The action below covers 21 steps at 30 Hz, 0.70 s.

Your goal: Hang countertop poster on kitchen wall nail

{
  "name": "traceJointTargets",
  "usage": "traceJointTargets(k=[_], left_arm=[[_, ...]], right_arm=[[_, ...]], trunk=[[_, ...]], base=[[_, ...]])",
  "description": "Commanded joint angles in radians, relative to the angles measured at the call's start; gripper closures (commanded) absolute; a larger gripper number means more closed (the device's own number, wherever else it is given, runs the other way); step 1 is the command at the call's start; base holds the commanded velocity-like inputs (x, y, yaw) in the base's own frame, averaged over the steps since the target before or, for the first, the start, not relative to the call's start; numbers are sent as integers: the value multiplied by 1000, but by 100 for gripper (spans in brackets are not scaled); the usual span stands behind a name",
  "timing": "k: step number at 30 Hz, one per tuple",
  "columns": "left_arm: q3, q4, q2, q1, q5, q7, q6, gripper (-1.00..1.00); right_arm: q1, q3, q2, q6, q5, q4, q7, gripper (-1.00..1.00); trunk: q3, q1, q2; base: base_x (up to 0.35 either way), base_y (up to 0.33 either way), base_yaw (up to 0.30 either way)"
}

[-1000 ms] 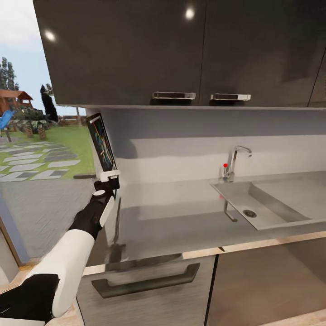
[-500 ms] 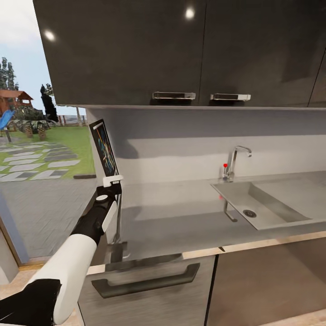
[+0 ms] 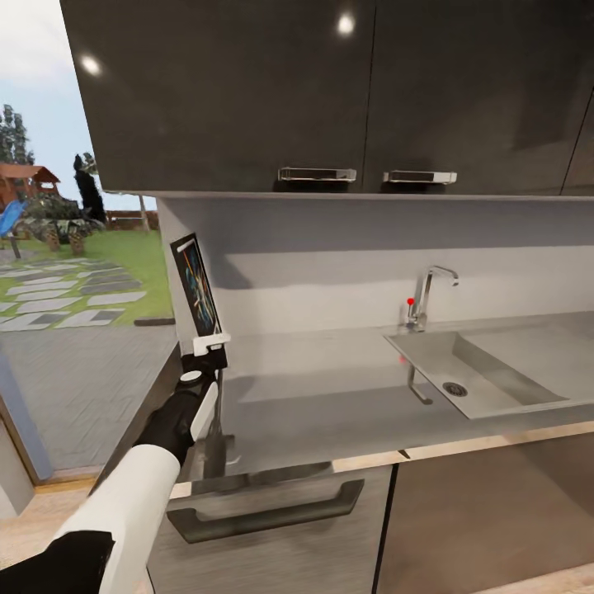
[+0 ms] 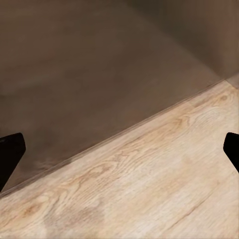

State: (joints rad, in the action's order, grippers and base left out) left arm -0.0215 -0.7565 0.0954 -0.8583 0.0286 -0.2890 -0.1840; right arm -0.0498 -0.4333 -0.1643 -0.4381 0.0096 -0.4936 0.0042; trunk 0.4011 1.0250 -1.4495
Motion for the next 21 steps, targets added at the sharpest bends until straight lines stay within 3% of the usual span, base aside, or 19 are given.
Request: traceJointTargets(k=[1, 21], left_arm=[[-3, 29, 1, 1, 8, -3, -5, 100], [-3, 22, 1, 2, 7, -2, -3, 100]], right_arm=[[-1, -2, 0, -3, 1, 1, 0, -100], [-1, -1, 0, -4, 1, 0, 0, -100]], trunk=[[1, 0, -1], [1, 0, -1]], base=[[0, 0, 0], [0, 0, 0]])
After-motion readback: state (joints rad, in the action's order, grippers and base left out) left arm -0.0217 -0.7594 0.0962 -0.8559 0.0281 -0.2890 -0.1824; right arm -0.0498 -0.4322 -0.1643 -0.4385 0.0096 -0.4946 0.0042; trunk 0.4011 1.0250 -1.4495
